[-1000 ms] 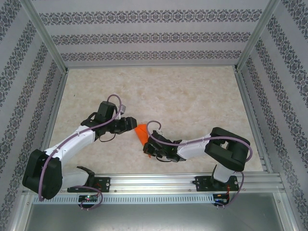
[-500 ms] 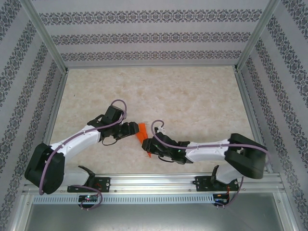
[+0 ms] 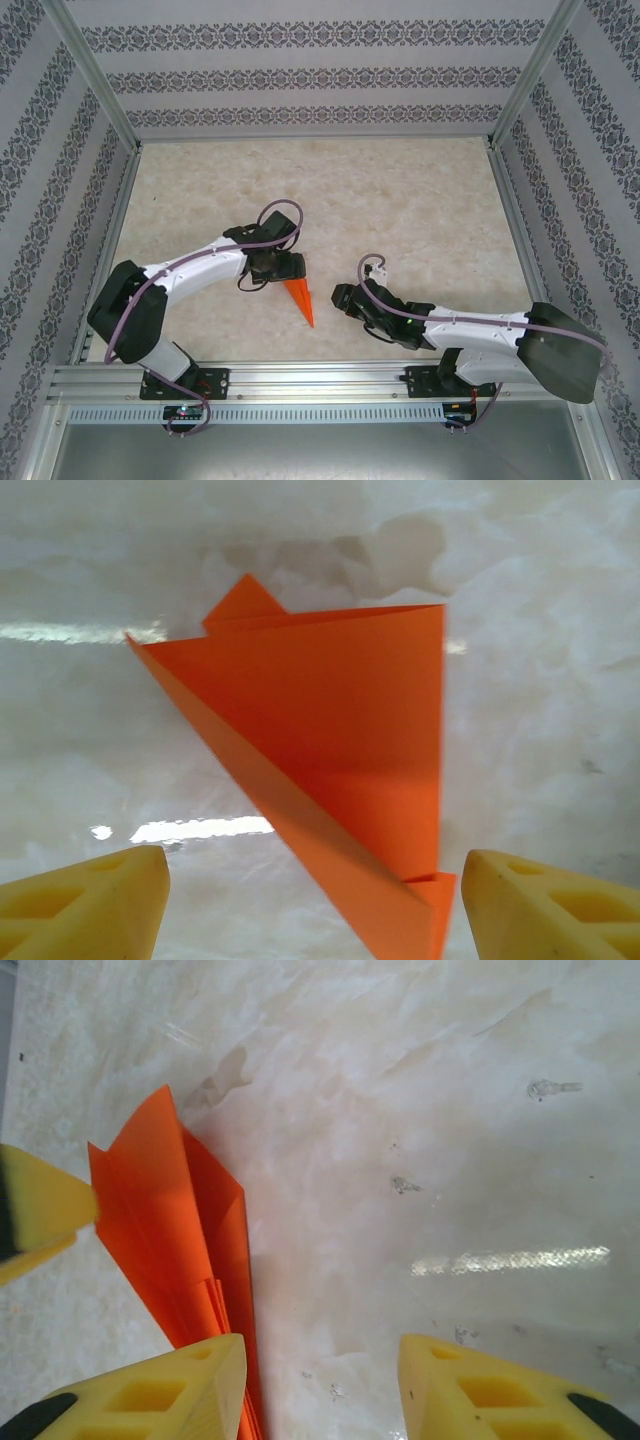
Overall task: Fold a paper plane with a square sheet of paper (pick it up from the middle)
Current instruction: Move a paper plane to the center of the table.
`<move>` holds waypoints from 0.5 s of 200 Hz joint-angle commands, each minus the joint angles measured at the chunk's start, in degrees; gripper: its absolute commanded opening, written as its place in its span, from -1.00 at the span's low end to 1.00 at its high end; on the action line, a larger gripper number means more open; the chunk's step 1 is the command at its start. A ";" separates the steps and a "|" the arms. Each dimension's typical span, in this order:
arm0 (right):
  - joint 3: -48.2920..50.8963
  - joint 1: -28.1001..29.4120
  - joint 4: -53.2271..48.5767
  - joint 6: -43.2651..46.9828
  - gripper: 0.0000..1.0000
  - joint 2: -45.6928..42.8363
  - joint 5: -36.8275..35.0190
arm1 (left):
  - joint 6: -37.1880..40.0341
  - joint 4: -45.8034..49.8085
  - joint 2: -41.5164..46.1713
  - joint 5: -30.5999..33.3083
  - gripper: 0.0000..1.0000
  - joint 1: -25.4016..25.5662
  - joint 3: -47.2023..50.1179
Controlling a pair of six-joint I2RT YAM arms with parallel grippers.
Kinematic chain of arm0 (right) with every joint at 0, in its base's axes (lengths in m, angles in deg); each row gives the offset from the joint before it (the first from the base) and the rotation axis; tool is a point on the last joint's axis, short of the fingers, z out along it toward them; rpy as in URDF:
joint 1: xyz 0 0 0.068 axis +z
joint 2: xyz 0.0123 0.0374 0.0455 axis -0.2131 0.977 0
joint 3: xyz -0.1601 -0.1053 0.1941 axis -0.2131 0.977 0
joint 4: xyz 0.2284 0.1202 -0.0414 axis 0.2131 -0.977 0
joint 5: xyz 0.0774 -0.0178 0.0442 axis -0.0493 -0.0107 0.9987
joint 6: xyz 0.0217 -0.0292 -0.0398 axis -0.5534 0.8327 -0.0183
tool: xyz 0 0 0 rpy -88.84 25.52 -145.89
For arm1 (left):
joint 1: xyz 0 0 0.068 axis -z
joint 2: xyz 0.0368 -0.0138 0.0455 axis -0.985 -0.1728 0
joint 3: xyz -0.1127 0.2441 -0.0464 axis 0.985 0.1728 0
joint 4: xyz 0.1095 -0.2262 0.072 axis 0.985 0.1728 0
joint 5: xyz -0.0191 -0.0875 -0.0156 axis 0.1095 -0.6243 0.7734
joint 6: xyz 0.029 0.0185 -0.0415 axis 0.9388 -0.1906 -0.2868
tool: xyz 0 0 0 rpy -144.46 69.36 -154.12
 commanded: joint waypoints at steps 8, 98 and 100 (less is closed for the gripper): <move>-0.69 -0.22 0.64 1.29 -0.08 -0.67 -0.56 | -1.03 4.08 -2.14 1.77 0.50 0.89 -1.95; -10.07 -0.23 4.95 9.09 -0.06 13.58 9.82 | -1.64 3.29 3.28 4.30 -0.34 1.27 3.41; -10.28 -0.23 5.24 9.30 -0.06 13.99 10.17 | -1.64 3.26 3.56 4.45 -0.36 1.27 3.55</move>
